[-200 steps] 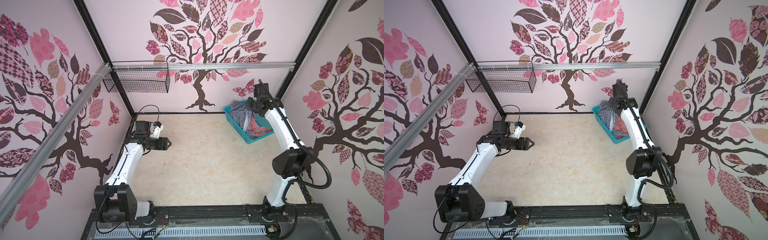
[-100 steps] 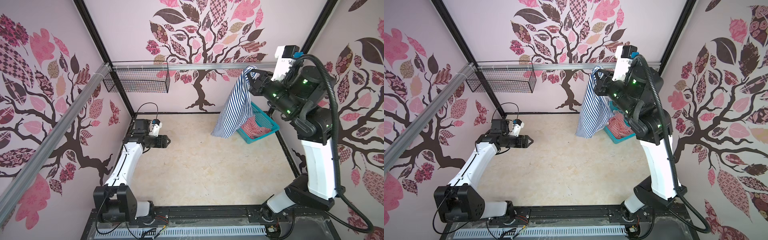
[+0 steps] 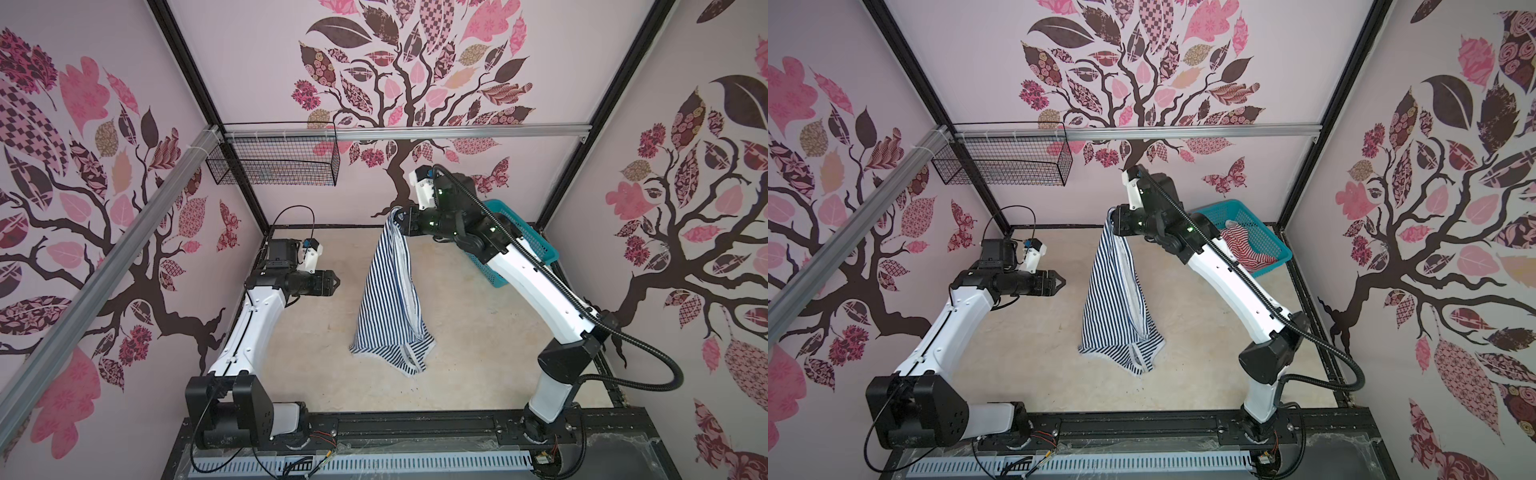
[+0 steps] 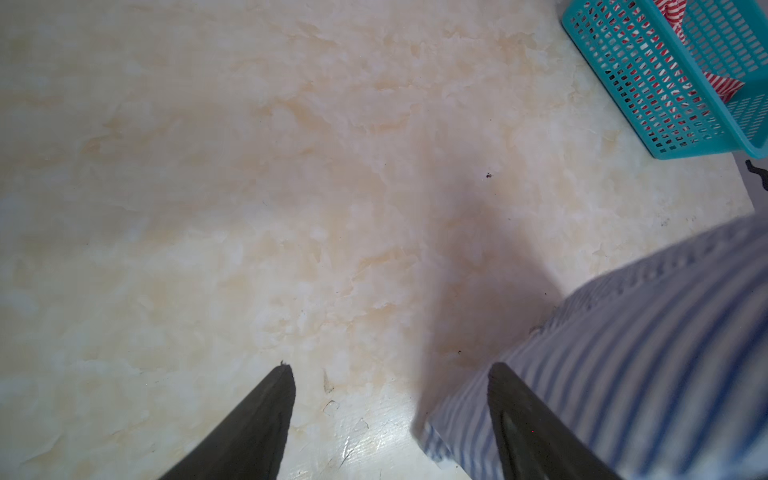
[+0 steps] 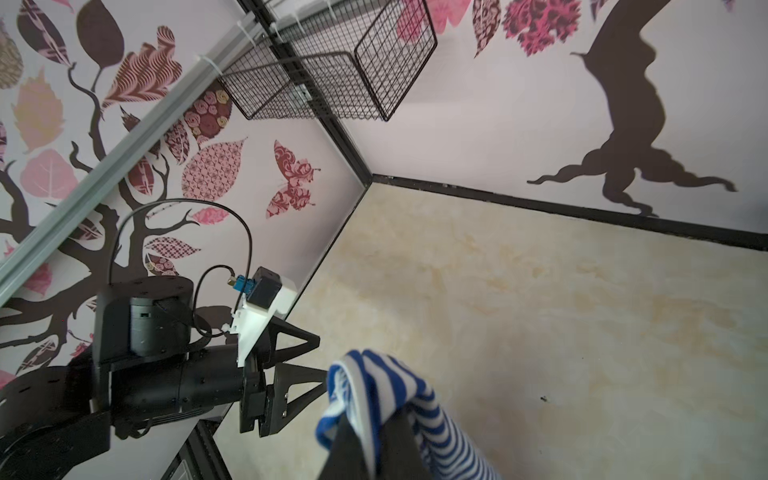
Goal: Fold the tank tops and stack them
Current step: 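Lift the striped tank top out and drag it onto the table center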
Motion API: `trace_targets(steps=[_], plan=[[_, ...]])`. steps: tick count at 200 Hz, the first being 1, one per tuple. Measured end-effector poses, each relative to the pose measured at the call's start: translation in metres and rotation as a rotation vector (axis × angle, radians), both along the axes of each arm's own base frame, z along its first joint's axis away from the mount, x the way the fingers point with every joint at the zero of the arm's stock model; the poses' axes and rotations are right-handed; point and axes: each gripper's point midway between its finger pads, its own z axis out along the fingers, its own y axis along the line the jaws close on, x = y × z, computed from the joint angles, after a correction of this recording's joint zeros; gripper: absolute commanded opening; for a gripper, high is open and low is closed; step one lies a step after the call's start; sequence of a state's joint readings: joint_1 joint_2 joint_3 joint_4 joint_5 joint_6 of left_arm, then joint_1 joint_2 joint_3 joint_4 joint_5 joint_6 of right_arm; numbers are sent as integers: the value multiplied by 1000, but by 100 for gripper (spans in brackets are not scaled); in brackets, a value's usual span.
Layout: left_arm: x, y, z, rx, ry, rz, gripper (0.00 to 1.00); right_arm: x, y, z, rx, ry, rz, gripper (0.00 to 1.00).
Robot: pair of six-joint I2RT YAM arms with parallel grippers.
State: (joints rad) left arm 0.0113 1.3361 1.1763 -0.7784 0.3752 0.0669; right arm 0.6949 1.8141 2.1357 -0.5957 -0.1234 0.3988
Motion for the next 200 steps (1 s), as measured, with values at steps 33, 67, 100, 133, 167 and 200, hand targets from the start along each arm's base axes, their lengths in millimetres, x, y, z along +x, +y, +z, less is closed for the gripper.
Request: trace_targets(steps=[33, 67, 100, 133, 167, 200], plan=[[0, 2, 2, 12, -11, 9, 78, 21, 8, 5, -2, -37, -62, 0], [-3, 0, -3, 9, -5, -9, 81, 37, -13, 3, -47, -63, -201, 0], [-10, -12, -12, 11, 10, -75, 82, 41, -37, -78, -207, 33, -304, 0], [-13, -36, -28, 41, 37, -175, 81, 13, -74, -201, -425, 216, -350, 0], [-12, -55, -43, 86, 47, -227, 80, -13, -76, -228, -405, 302, -293, 0], [0, -48, -43, 129, 16, -185, 80, -24, -27, -181, -201, 257, -117, 0]])
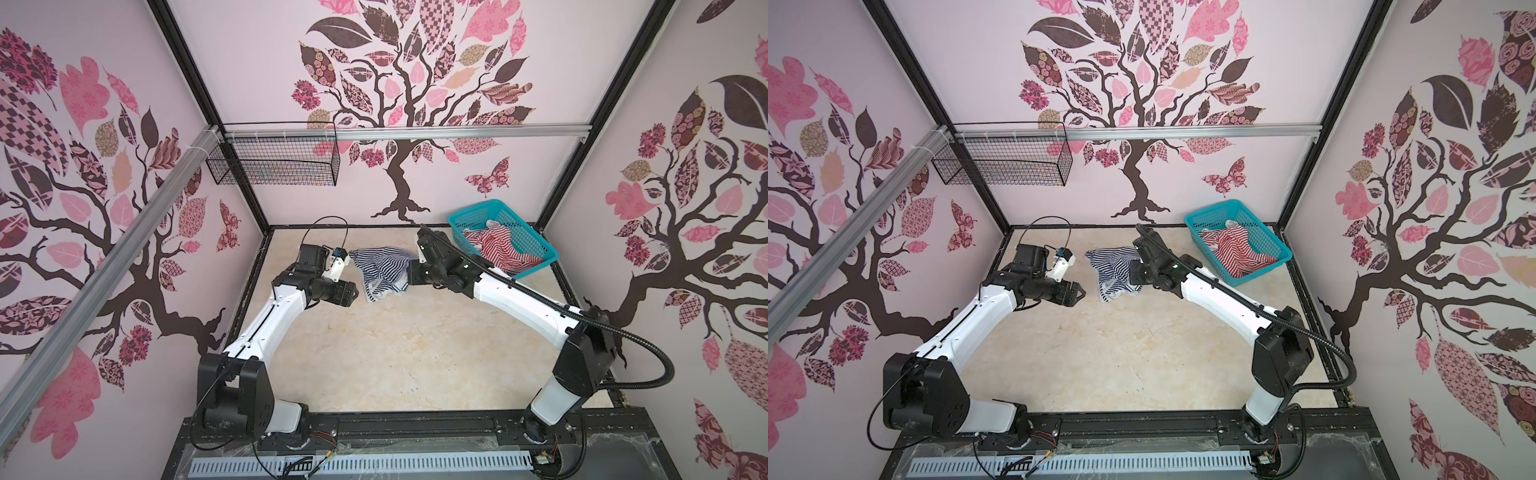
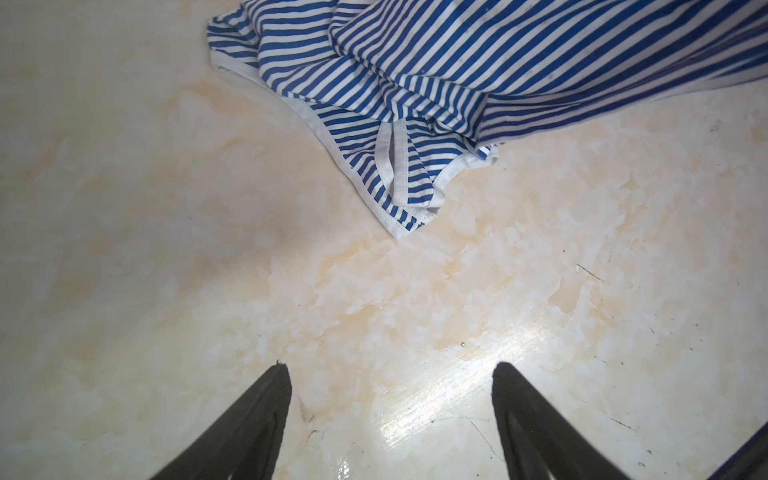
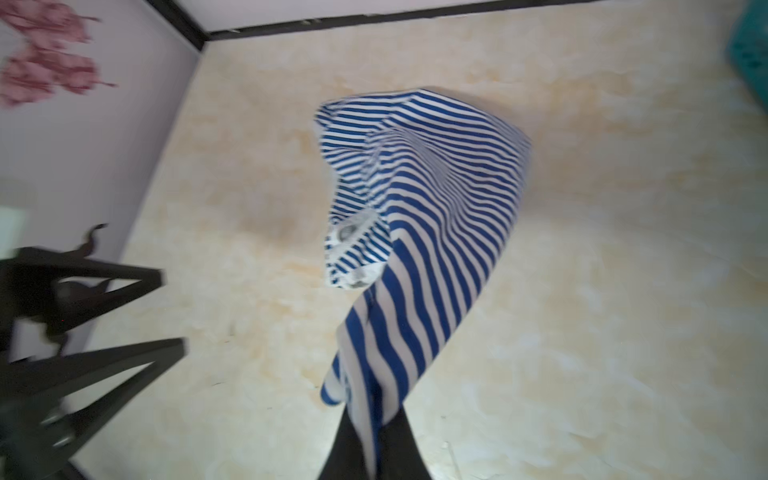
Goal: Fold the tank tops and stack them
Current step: 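Lift the striped tank top out and drag it onto the table center, then lower the tank top while the left gripper reaches to its hem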
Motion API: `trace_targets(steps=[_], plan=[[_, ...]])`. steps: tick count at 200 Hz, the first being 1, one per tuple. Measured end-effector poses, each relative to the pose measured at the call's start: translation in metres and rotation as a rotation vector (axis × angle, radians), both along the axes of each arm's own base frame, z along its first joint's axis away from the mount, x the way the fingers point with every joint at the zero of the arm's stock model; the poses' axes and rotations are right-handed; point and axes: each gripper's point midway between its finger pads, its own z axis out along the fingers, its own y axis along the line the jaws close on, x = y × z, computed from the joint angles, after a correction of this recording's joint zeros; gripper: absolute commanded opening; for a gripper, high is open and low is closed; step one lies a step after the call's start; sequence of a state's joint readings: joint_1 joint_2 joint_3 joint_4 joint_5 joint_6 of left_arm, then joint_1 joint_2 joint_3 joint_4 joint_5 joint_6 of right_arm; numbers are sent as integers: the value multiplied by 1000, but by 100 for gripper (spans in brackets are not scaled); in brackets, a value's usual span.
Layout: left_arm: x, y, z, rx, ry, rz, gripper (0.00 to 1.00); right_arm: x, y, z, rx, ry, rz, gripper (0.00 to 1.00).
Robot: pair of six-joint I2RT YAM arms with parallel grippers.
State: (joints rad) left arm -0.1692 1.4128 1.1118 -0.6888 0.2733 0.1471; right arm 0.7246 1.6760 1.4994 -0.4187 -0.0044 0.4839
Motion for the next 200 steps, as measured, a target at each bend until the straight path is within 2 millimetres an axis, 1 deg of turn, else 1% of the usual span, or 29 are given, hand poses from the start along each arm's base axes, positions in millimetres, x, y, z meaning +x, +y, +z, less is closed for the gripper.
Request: trace_targets(steps=[10, 22, 29, 36, 42, 50, 60, 68, 81, 87, 93, 104, 118, 131, 140, 148, 159, 176, 192, 200], plan=[[2, 2, 0, 8, -7, 8, 80, -4, 13, 18, 71, -24, 44, 0], [4, 3, 0, 14, -14, 17, 80, -9, 19, 38, 136, -61, 69, 0], [5, 4, 1, 15, -17, 22, 80, -12, 17, 48, 164, -86, 66, 0], [6, 4, 1, 16, -20, 24, 80, -15, 9, 57, 188, -107, 51, 0], [6, 4, 1, 17, -22, 26, 80, -16, -2, 64, 209, -126, 24, 0], [7, 5, 1, 18, -25, 29, 80, -16, -24, 69, 224, -145, -29, 0], [8, 5, 1, 18, -28, 29, 80, -12, -60, 70, 222, -162, -134, 0], [8, 4, 0, 17, -29, 28, 80, -9, -90, 66, 206, -169, -224, 0], [6, 4, -2, 14, -23, 24, 80, -2, -134, 53, 152, -164, -367, 0], [5, 3, -3, 10, -19, 19, 80, 0, -148, 43, 122, -155, -416, 0], [4, 2, -4, 4, -14, 13, 79, 1, -157, 31, 89, -137, -447, 0], [3, -2, -6, -9, -6, -2, 79, -2, -163, 3, 36, -92, -468, 0], [1, -7, -10, -22, 12, -26, 79, -11, -167, -42, -45, -9, -471, 0], [-2, -13, -16, -23, 35, -54, 78, -23, -174, -85, -128, 70, -474, 0], [-6, -20, -20, -17, 46, -83, 78, -33, -180, -109, -181, 118, -475, 0], [-11, -28, -22, -8, 50, -119, 78, -40, -186, -123, -215, 146, -480, 0], [-20, -41, -26, 2, 54, -173, 77, -48, -193, -135, -251, 170, -486, 0], [-35, -59, -35, 19, 68, -252, 75, -49, -197, -137, -269, 170, -497, 0], [-47, -67, -45, 32, 93, -298, 69, -47, -198, -135, -267, 157, -505, 0], [-48, -68, -50, 36, 108, -304, 63, -47, -198, -135, -268, 155, -508, 0]])
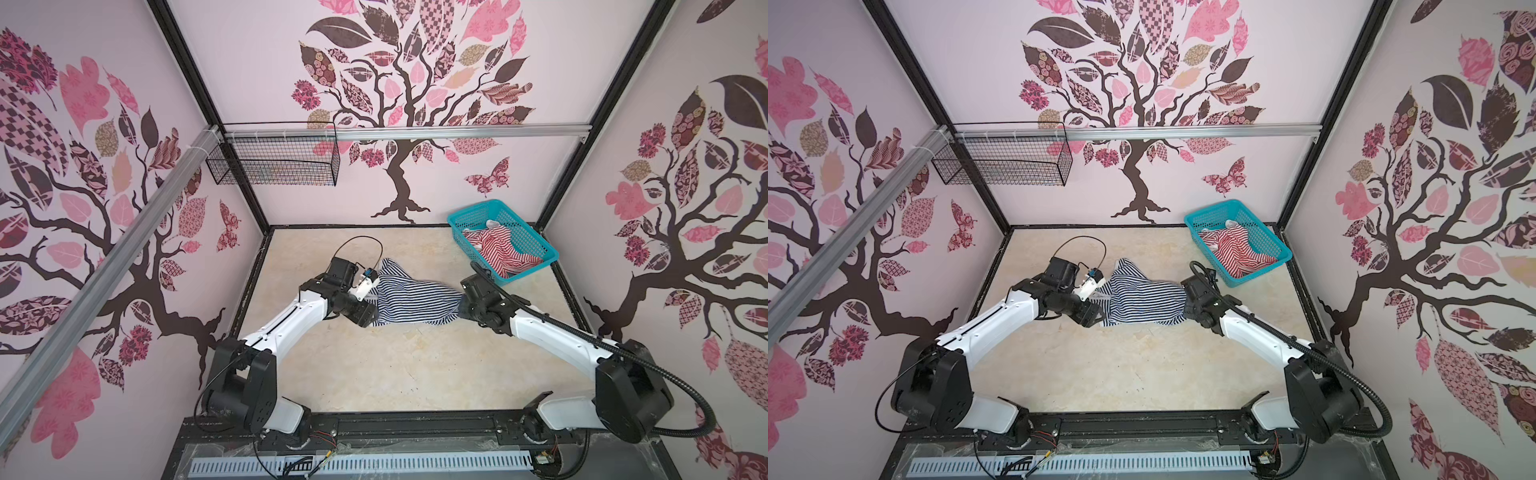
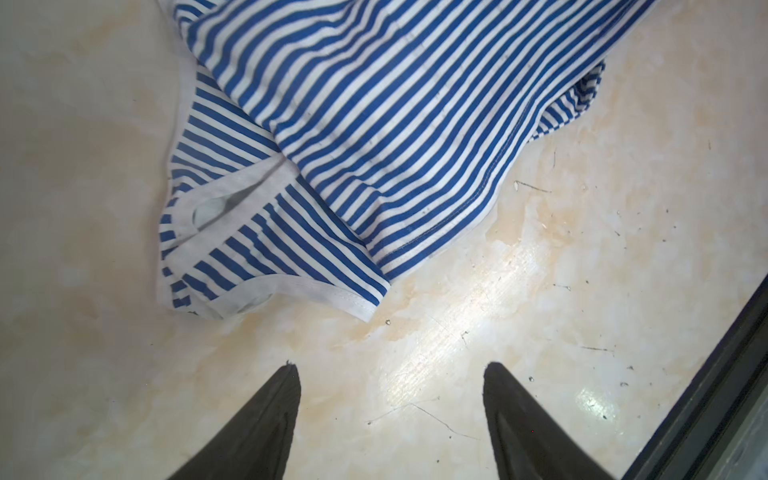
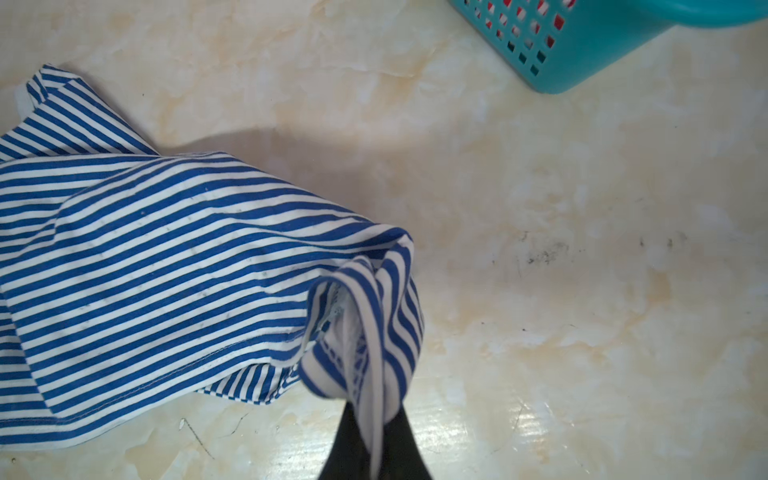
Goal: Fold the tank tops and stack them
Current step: 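Lower the tank top while the left gripper reaches to its hem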
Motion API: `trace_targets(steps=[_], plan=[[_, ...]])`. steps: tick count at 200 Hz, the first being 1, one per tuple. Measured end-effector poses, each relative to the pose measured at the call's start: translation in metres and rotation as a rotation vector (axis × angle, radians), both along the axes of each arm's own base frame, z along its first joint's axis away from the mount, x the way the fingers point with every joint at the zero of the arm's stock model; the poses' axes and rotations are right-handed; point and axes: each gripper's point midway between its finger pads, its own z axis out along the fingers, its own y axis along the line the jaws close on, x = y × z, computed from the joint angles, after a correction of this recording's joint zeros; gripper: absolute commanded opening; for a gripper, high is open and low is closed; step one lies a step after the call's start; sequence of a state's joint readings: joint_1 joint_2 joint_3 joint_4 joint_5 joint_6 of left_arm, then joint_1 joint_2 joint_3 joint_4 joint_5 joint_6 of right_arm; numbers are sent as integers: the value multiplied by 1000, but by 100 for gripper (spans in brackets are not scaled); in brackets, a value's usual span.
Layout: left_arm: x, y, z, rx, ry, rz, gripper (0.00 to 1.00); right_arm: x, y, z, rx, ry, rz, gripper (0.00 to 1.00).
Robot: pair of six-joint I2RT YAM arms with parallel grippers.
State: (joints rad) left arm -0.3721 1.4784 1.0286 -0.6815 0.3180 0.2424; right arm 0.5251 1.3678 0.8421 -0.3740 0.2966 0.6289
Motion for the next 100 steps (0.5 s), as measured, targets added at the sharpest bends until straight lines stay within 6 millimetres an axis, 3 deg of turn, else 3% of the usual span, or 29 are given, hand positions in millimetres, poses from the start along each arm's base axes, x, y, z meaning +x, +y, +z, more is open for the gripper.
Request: trace_targets(steps=[17, 36, 65, 100], plan=[[0, 0, -12, 14, 29, -12, 53, -1, -2, -2, -5, 1, -3, 0], [-2, 0, -27, 24, 78, -12, 51, -4, -5, -4, -11, 4, -9, 0], [-3, -5, -32, 25, 91, -21, 63, -8, -8, -6, -10, 4, -15, 0], [-5, -18, -36, 38, 75, -49, 67, -10, -8, -7, -3, 6, -25, 2]])
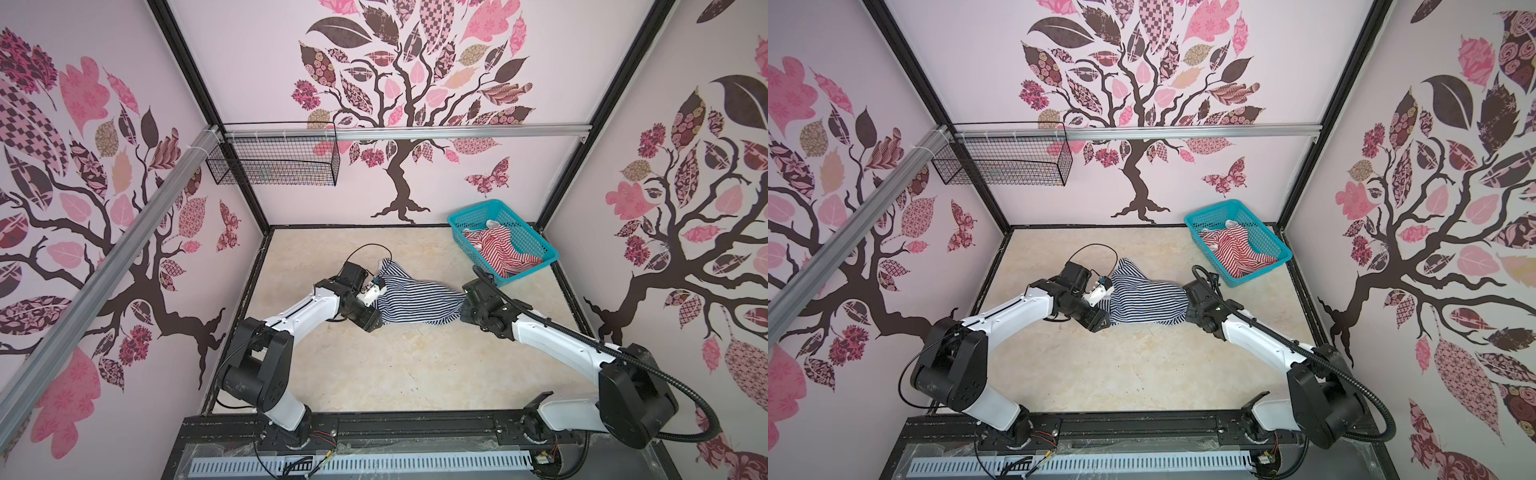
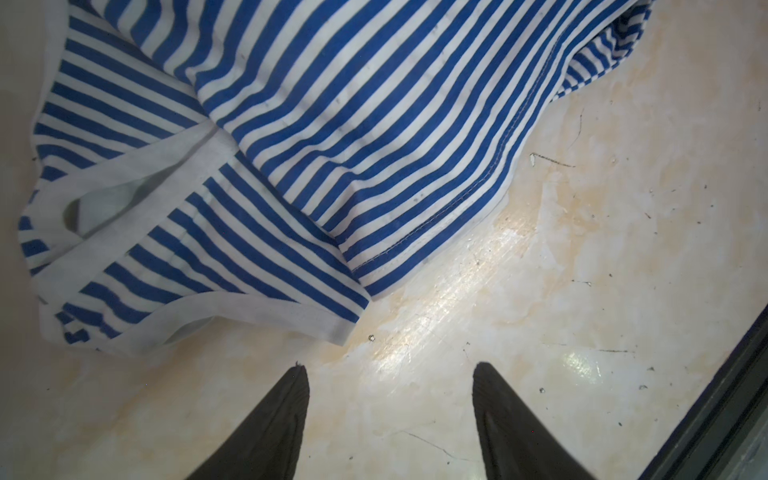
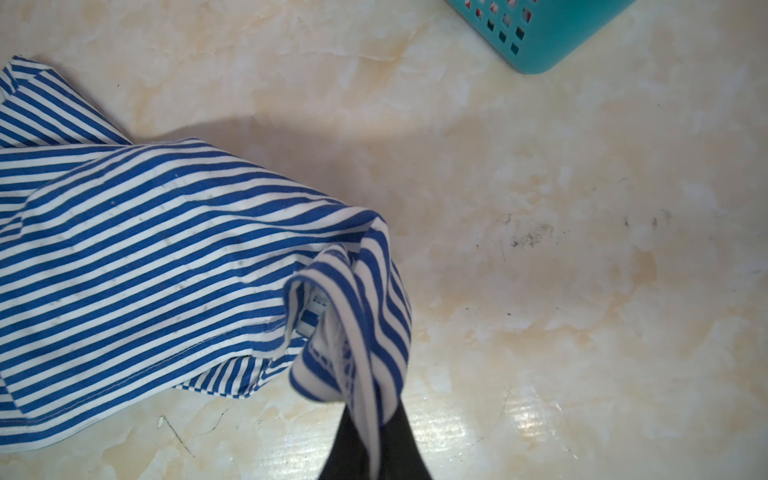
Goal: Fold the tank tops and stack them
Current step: 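Lower the tank top while the left gripper reaches to its hem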
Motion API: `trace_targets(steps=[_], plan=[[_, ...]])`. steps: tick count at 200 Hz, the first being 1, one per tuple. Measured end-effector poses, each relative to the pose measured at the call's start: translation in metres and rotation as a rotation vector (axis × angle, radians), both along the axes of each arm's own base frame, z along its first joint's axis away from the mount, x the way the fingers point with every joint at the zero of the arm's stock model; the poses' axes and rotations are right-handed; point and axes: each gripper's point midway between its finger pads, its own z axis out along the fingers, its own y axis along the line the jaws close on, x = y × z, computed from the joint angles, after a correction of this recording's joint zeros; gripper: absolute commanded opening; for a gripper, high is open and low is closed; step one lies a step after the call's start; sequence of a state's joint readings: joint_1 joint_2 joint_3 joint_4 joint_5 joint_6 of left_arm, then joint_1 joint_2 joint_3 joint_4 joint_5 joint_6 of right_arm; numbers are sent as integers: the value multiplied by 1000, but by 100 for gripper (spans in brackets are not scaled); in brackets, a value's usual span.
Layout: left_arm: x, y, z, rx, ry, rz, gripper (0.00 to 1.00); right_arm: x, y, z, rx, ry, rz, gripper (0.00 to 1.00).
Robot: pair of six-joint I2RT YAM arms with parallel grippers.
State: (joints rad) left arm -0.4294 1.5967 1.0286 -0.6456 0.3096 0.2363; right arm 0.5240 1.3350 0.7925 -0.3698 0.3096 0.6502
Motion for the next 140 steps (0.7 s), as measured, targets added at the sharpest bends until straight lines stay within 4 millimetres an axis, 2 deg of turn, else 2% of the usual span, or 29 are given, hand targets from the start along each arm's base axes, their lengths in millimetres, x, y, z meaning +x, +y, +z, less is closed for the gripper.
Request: trace_targets(steps=[37, 75, 116, 125, 140], plan=[[5, -11, -12, 67, -60, -26, 67, 0, 0, 4, 11, -12, -4, 2], [17, -8, -27, 158, -124, -7, 62, 0, 1, 11, 27, -29, -1, 3], [26, -1, -35, 206, -145, 19, 47, 0, 1, 15, 35, -40, -3, 3], [27, -1, -35, 209, -149, 20, 40, 0, 1, 15, 37, -42, -4, 2], [27, 0, -35, 210, -149, 28, 22, 1, 1, 15, 39, -46, -4, 0]])
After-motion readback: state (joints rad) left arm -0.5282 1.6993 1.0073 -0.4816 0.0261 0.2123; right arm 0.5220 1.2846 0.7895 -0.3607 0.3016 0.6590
